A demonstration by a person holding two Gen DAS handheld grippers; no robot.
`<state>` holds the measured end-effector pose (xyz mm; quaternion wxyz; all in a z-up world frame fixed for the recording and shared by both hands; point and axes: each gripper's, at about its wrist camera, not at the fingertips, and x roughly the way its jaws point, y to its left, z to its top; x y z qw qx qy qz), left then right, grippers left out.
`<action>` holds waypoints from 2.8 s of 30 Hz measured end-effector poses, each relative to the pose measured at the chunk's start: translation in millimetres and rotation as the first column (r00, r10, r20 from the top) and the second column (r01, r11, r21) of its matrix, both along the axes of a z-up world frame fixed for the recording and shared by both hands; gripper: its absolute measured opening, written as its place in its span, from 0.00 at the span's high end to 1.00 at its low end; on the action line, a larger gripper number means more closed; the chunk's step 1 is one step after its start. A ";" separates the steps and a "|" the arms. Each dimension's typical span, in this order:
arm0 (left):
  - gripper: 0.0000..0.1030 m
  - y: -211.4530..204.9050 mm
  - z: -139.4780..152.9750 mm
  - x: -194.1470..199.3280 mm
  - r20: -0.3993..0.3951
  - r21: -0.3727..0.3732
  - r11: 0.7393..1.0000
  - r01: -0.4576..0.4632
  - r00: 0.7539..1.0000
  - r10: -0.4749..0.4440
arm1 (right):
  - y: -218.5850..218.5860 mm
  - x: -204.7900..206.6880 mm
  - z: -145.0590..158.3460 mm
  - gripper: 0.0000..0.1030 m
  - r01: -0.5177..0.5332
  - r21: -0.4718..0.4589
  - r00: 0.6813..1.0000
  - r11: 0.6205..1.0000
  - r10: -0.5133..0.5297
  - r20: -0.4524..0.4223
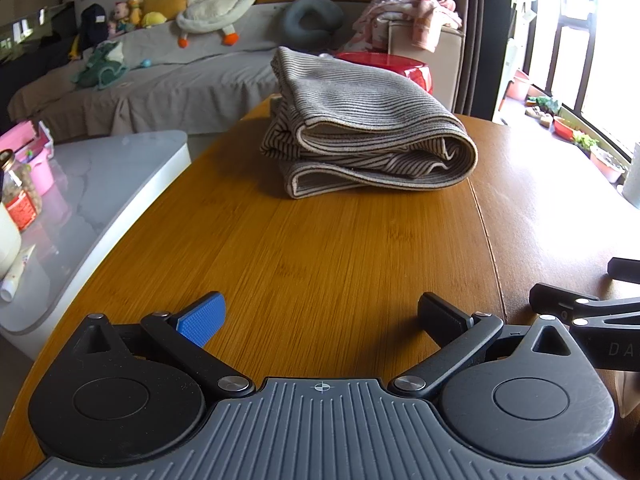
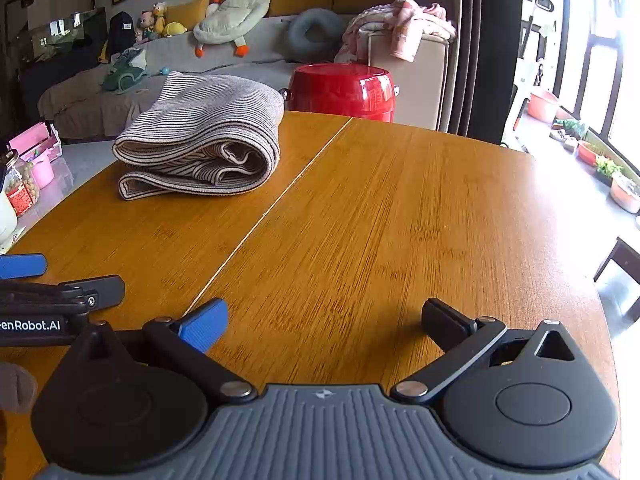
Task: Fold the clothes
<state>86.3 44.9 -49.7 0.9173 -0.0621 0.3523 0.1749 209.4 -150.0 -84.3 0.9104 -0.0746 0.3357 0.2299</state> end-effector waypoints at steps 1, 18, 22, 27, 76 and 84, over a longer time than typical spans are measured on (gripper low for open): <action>0.00 -0.2 0.0 -0.1 0.000 0.000 1.000 0.000 1.000 0.000 | 0.0 0.0 0.0 0.00 0.000 0.000 1.000 1.000 0.000 0.000; 0.00 -0.3 0.2 -0.1 0.000 -0.001 1.000 0.001 1.000 -0.001 | 0.2 -0.2 -0.2 0.00 0.000 0.000 1.000 1.000 0.000 0.000; 0.00 0.0 0.1 0.1 0.000 -0.001 1.000 0.001 1.000 -0.001 | 0.4 -0.4 -0.3 0.00 0.001 0.000 1.000 1.000 -0.001 0.000; 0.00 -0.1 0.1 -0.1 0.000 -0.001 1.000 0.001 1.000 -0.001 | 0.4 -0.4 -0.3 0.00 0.001 0.001 1.000 1.000 -0.001 0.000; 0.00 -0.6 0.2 -0.7 -0.002 -0.003 1.000 0.013 1.000 -0.013 | 1.4 -2.0 -0.8 0.00 0.002 0.001 1.000 1.000 -0.002 0.000; 0.00 -0.6 0.2 -0.3 -0.001 -0.005 1.000 0.018 1.000 -0.018 | 1.3 -2.5 -0.5 0.00 0.002 0.001 1.000 1.000 -0.002 0.000</action>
